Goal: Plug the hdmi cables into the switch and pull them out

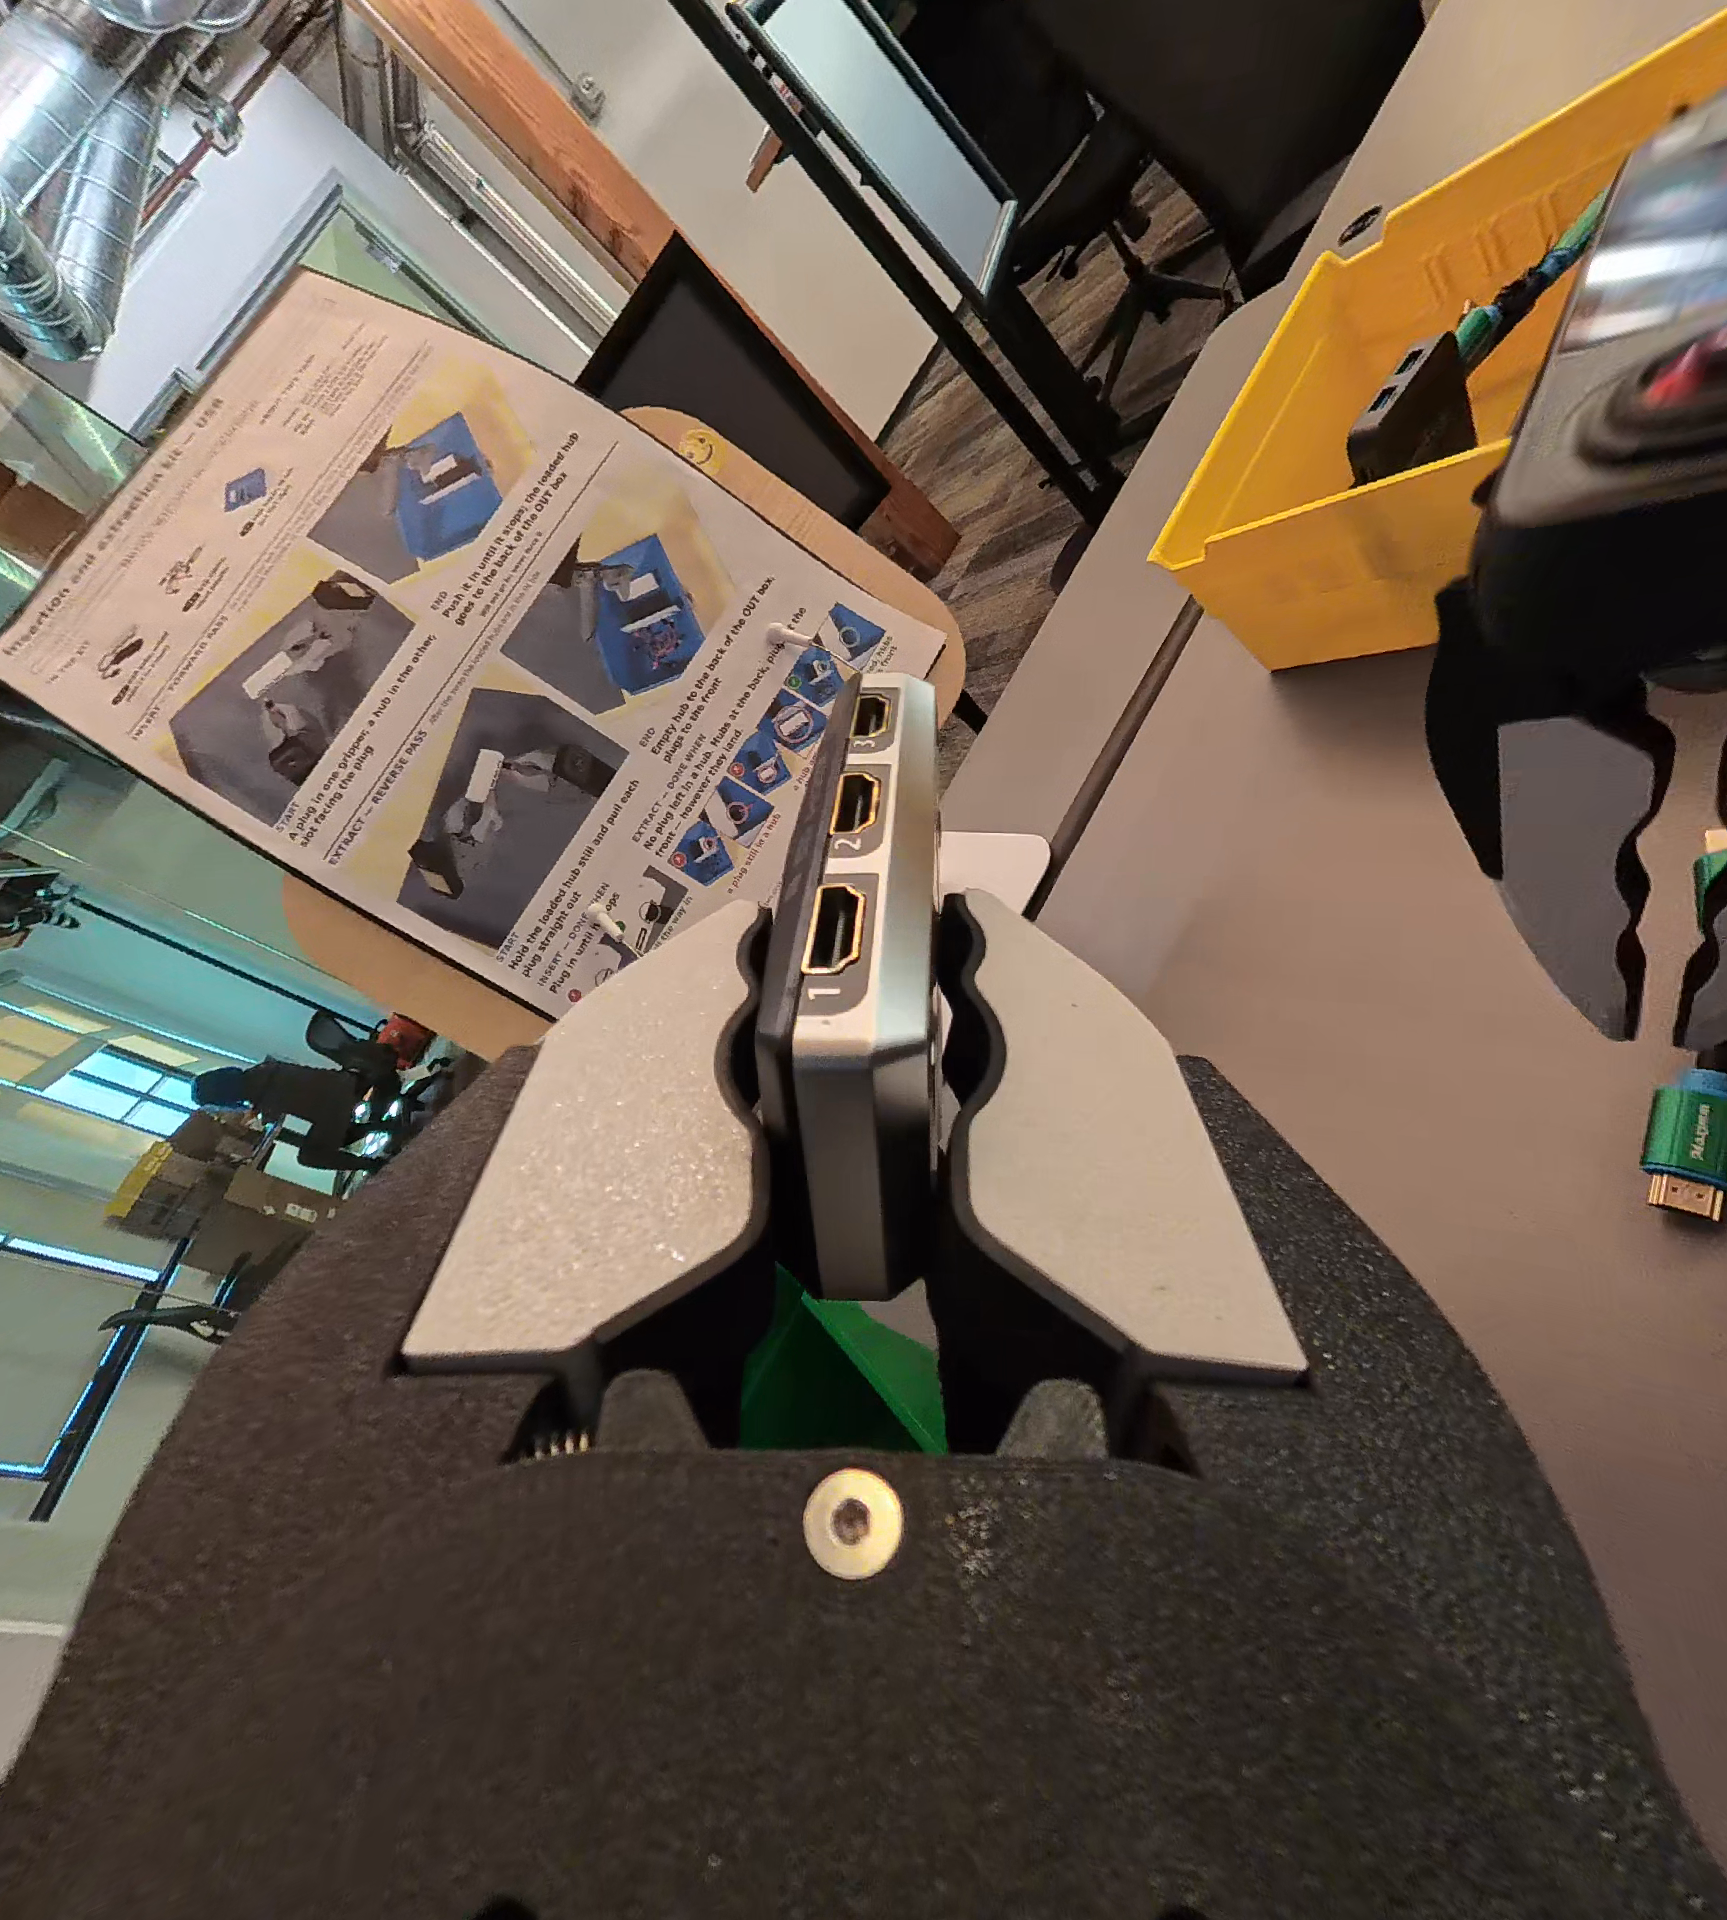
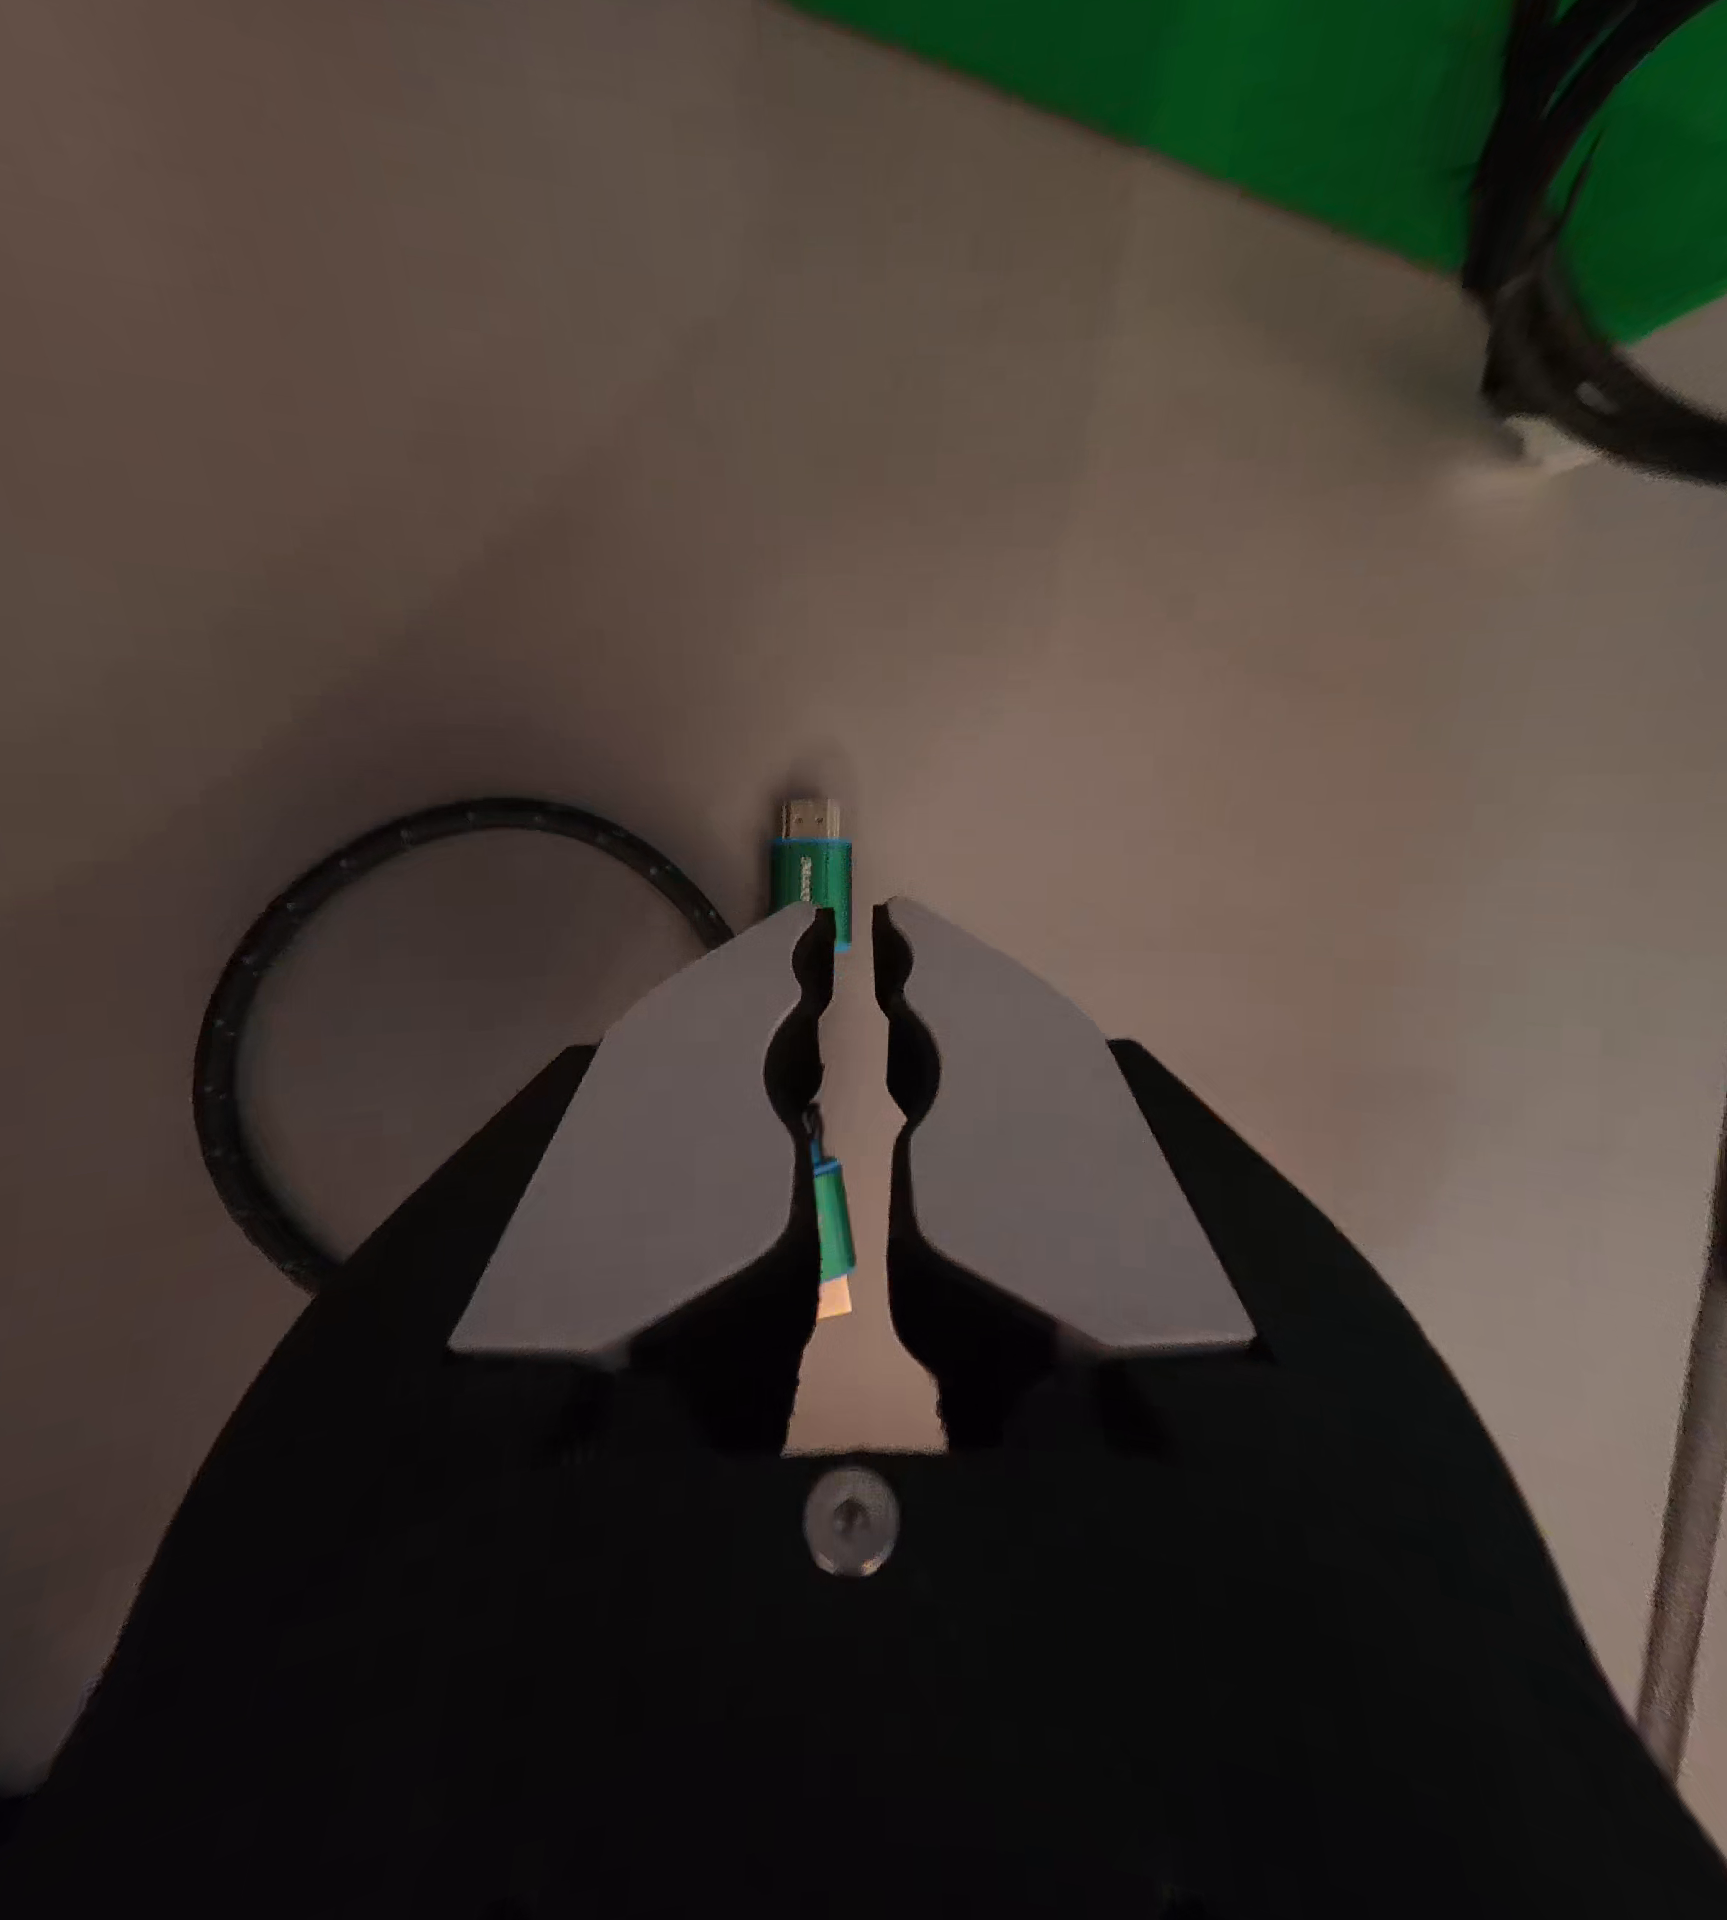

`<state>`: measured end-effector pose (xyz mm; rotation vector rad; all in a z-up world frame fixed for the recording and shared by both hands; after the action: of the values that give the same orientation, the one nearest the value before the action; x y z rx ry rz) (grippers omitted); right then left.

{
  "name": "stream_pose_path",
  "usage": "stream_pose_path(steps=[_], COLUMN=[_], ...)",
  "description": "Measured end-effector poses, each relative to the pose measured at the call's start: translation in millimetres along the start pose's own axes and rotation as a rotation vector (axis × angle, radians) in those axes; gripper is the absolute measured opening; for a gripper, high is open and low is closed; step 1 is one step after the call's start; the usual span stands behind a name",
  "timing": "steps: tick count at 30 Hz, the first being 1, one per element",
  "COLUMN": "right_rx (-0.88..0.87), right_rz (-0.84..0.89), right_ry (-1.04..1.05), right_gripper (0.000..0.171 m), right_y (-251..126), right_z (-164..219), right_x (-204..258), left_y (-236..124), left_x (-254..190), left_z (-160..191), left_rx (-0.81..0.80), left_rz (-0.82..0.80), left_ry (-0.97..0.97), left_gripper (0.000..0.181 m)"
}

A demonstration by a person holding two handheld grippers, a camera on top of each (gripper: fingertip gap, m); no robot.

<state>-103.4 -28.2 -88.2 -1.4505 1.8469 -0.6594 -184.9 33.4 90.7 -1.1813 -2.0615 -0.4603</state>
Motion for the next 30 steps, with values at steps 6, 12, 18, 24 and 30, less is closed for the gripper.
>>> stream_pose_path(steps=[6, 12, 18, 24, 30], right_rx=[0.114, 0.116, -0.027, -0.179, -0.103], right_rz=[-0.045, 0.101, 0.244, 0.301, 0.376], right_ry=[0.223, 0.579, 0.861, 1.136, 1.166], right_gripper=[0.008, 0.014, 0.012, 0.007, 0.033], right_y=[-13, -58, -32, -6, 20], right_z=[27, 35, 35, 24, 11], right_x=[-5, -5, 36, 34, 50], left_y=[-4, -5, -6, -4, -9], left_x=[3, 8, 9, 3, 6], left_z=[-4, -4, -8, -14, -19], left_rx=[-0.005, -0.003, 0.005, 0.025, 0.039], left_rz=[0.000, -0.004, -0.007, -0.014, -0.026], left_ry=[0.001, -0.013, -0.029, -0.010, -0.027], left_gripper=[0.031, 0.031, 0.031, 0.031, 0.031])
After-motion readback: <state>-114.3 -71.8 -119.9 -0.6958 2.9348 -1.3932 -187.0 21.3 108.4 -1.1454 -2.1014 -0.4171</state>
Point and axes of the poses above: each gripper's, where its closed fingertips meet, y out along the fingers, z out of its underside, x = y × z across the jaws, the point moved 2 cm from there along -y, back along the fingers, and after that the axes turned 9 degrees about -x, right-handed, at the moved point
